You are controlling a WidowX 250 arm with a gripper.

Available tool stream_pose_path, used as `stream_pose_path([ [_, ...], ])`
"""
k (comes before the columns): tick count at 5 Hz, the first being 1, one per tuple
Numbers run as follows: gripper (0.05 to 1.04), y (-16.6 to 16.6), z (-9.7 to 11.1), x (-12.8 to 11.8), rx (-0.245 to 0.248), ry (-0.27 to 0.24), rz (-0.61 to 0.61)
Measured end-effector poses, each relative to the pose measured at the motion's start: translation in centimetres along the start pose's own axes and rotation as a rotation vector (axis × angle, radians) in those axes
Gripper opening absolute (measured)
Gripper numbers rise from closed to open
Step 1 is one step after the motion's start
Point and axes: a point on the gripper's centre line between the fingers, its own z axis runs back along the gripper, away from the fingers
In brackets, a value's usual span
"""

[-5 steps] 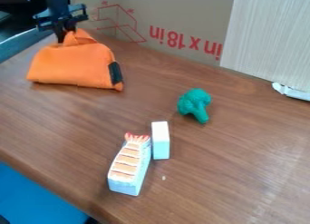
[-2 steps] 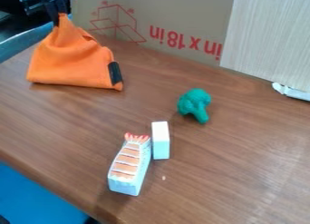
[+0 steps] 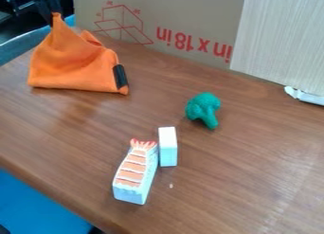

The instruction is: Unfold the cloth from top to bottom

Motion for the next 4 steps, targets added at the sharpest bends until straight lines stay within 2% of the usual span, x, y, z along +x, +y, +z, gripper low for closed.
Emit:
stream_pose_path([
  [4, 0.072, 2.8, 4.1, -6.0, -0.12, 0.016, -0.138],
])
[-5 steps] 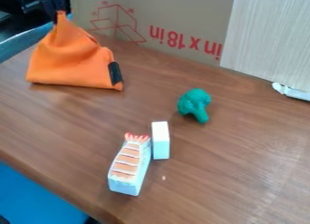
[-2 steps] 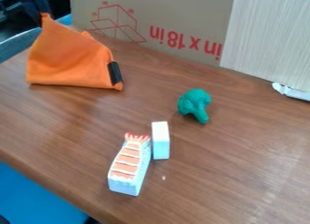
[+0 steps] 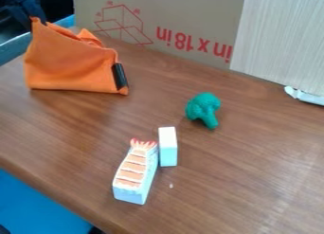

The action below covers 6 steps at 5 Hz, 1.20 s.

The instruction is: Unfold the cloth from top to bottom

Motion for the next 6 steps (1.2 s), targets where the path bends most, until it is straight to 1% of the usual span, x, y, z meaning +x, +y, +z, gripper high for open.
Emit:
stream_pose_path([
  [1, 0.072, 0.5, 0.8, -1.8, -0.026, -0.001, -0.041],
  [3, 0.072, 1.8, 1.7, -5.4, -0.051, -0.009, -0.127],
  [4, 0.072, 2.7, 1.2, -7.0, -0.052, -0.006, -0.17],
  [5, 0.072, 4.2, 0.8, -8.8, -0.052, -0.027, -0.261],
  [6, 0.072, 5.8, -0.2, -9.5, -0.041, -0.055, -0.366],
])
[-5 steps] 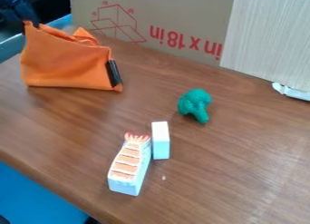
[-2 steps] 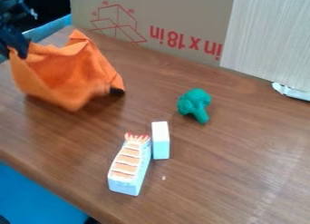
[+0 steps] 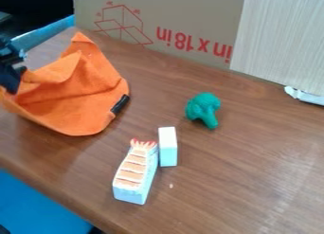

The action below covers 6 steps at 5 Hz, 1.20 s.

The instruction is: Unfold the cloth from top to bottom

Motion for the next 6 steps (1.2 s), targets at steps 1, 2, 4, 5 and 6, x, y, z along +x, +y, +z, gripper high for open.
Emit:
stream_pose_path([
  [1, 0.072, 1.7, -0.4, -1.3, -0.001, -0.045, -0.076],
  [2, 0.072, 2.7, -1.1, -2.4, 0.02, -0.076, -0.155],
  [4, 0.072, 3.6, -1.7, -5.4, -0.02, -0.116, -0.317],
  [5, 0.072, 3.6, -1.8, -6.3, -0.024, -0.128, -0.375],
  [6, 0.072, 3.4, -2.0, -7.1, 0.004, -0.116, -0.432],
])
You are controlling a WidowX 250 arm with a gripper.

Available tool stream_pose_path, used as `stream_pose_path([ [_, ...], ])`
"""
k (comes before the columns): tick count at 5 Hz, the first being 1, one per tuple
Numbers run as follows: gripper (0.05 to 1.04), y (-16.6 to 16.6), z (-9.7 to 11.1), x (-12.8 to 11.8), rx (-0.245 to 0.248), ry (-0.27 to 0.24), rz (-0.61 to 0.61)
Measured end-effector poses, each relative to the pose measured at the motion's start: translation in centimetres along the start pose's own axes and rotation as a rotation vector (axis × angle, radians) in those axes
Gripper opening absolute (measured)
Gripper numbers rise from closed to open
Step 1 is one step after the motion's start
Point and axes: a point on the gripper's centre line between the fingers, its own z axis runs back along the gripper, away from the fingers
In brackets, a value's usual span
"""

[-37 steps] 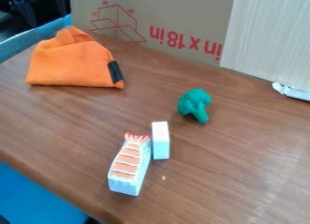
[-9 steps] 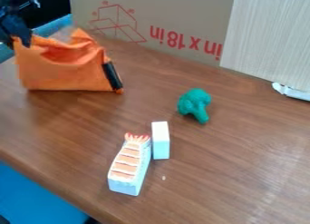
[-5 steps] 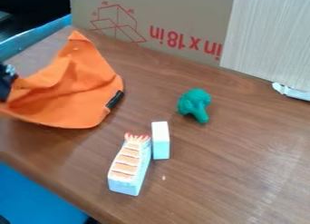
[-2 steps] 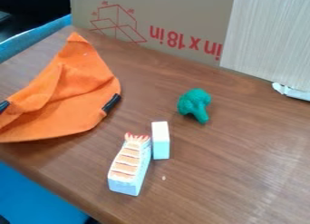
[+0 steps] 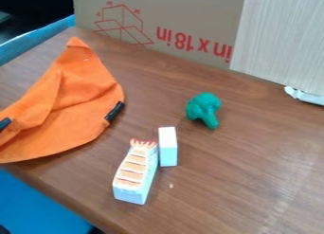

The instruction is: Unfold the cloth from top to bottom

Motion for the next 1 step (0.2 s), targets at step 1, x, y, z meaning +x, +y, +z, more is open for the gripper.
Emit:
stream_pose_path([
  [1, 0.072, -1.39, -0.03, 0.99, 0.061, 0.098, 0.011],
])
